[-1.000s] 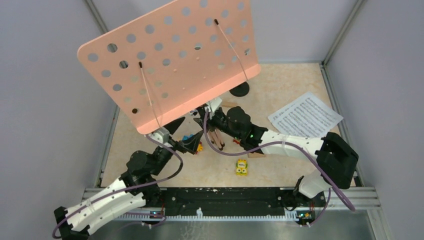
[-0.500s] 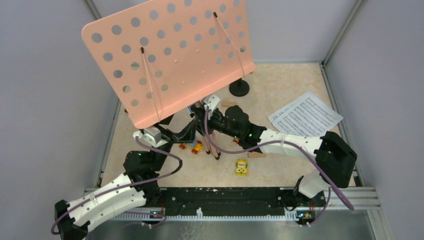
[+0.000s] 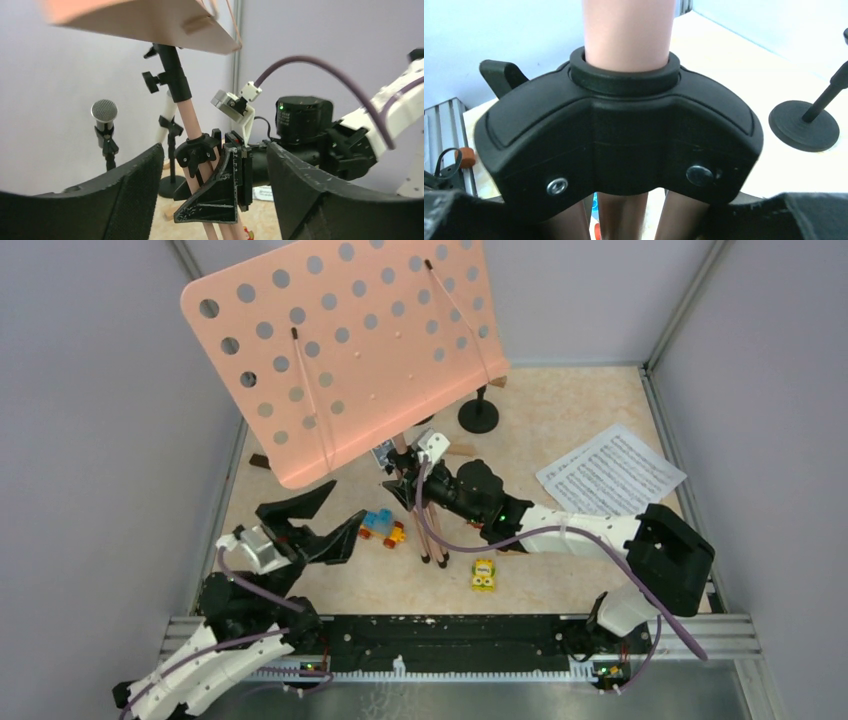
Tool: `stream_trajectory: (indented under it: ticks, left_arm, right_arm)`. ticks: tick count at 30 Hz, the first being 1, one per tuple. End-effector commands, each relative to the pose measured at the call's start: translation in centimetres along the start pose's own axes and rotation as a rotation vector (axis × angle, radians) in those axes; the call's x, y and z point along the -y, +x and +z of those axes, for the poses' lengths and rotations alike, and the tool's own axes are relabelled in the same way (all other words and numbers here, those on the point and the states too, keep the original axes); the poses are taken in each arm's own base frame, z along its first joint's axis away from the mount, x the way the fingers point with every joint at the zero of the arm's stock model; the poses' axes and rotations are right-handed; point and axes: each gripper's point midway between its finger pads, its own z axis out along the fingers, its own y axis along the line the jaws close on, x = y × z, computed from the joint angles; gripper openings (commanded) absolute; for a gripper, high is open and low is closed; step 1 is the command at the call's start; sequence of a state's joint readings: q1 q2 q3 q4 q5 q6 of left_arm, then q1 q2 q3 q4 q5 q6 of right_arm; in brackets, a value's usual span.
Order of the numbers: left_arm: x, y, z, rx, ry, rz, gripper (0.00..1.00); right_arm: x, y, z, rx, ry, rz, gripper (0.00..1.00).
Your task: Pack up the instrument practice props
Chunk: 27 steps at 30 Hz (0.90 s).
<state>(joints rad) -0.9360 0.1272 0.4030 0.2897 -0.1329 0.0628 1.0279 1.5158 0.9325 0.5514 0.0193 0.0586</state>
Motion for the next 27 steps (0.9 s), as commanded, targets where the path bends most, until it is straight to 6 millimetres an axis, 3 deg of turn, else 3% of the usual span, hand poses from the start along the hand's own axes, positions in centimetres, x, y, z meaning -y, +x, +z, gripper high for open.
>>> stream_trajectory:
  ticks: [1,5,8,12,17,27]
  left_arm:
    - [1.8,3.5,-3.2,-0.211,0.105,-0.039,0.74]
    - [5.9,4.0,-4.1,-0.299,0.346,-0.063,0.62]
    - [6.8,3.1,-3.5,-0.307,0.409,-0.051,0.61]
    - [6.1,1.1,-1.2,-0.304,0.392,0.029,0.62]
    - [5.8,0.1,1.1,-0.352,0.403,0.113,0.63]
    - [5.6,1.2,1.7,-0.416,0.400,0.136,0.65]
  right_arm:
    - [-0.8,-12.0,-2.3,0.444,-0.008,-0.002,0.00]
    - [-0.2,-12.7,-2.7,0.495,0.029,-0.018,0.00]
    - [0.5,-12.5,-2.3,0.480,0.070,-0.063,0.00]
    - [1.4,-11.9,-1.8,0.445,0.117,-0.107,0.00]
    - [2.2,-11.2,-1.3,0.396,0.159,-0.127,0.00]
    - [6.0,-9.8,-0.5,0.282,0.320,-0.122,0.00]
